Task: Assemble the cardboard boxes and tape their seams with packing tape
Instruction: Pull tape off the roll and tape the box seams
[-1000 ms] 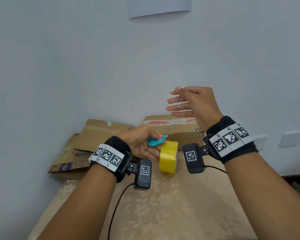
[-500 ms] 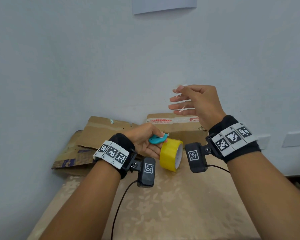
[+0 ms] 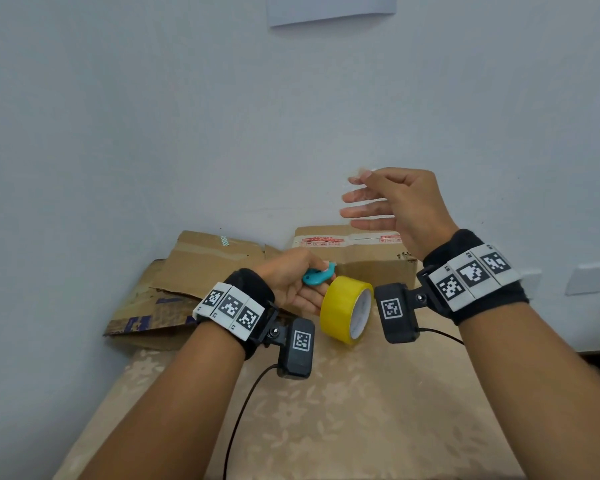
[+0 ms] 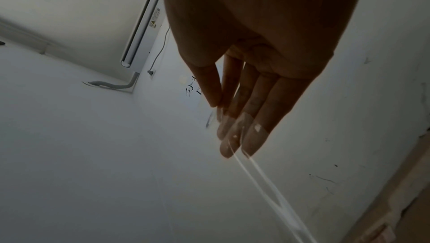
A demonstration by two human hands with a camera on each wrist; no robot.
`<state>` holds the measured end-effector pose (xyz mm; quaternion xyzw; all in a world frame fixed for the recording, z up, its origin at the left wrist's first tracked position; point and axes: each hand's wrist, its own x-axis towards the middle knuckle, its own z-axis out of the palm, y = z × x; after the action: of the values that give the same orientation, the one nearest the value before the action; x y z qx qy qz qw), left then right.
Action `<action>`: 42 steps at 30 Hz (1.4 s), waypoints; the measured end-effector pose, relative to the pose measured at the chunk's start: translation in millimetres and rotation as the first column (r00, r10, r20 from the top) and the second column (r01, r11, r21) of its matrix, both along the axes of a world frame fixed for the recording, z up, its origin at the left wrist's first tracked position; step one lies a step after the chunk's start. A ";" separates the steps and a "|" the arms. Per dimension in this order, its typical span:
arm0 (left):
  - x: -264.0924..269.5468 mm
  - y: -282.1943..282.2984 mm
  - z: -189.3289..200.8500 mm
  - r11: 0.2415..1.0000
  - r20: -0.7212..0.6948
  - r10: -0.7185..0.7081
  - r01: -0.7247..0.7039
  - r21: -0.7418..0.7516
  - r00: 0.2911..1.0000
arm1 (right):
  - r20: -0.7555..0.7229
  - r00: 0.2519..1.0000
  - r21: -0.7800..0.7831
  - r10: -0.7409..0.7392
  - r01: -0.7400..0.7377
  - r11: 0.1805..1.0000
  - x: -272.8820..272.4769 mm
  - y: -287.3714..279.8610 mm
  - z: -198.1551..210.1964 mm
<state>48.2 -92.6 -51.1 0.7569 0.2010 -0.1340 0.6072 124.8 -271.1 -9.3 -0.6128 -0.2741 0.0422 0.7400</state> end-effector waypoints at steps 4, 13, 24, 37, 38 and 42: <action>-1.0 -3.1 0.7 0.998 0.007 0.028 -0.029 0.054 1.000 | -0.018 1.000 0.001 -0.002 0.002 1.000 1.1 -0.1 0.1; 2.3 4.5 -8.3 0.848 0.069 -0.040 -0.003 0.530 0.997 | -0.027 0.999 -0.004 0.027 -0.027 1.000 -0.4 0.2 1.3; -4.3 -1.8 6.9 0.971 0.150 -0.151 0.118 0.208 0.977 | -0.034 0.999 0.049 -0.027 0.029 0.998 3.8 0.6 -3.1; 7.8 -11.4 -16.6 0.991 0.362 -0.093 0.121 -0.056 0.928 | -0.065 0.997 0.153 -0.048 0.057 0.986 1.9 -3.6 8.4; 7.4 -12.5 -16.2 0.990 0.361 -0.082 0.117 -0.076 0.929 | -0.066 0.997 0.158 -0.051 0.061 0.985 1.5 -3.9 9.1; 7.1 -14.7 -13.3 0.985 0.369 -0.046 0.103 -0.137 0.928 | -0.073 0.995 0.202 -0.062 0.075 0.976 0.3 -5.9 11.3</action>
<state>55.3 -107.3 -64.3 0.7265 0.0449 -0.0295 0.6851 125.1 -277.0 2.0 -0.5407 -0.2312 0.0085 0.8087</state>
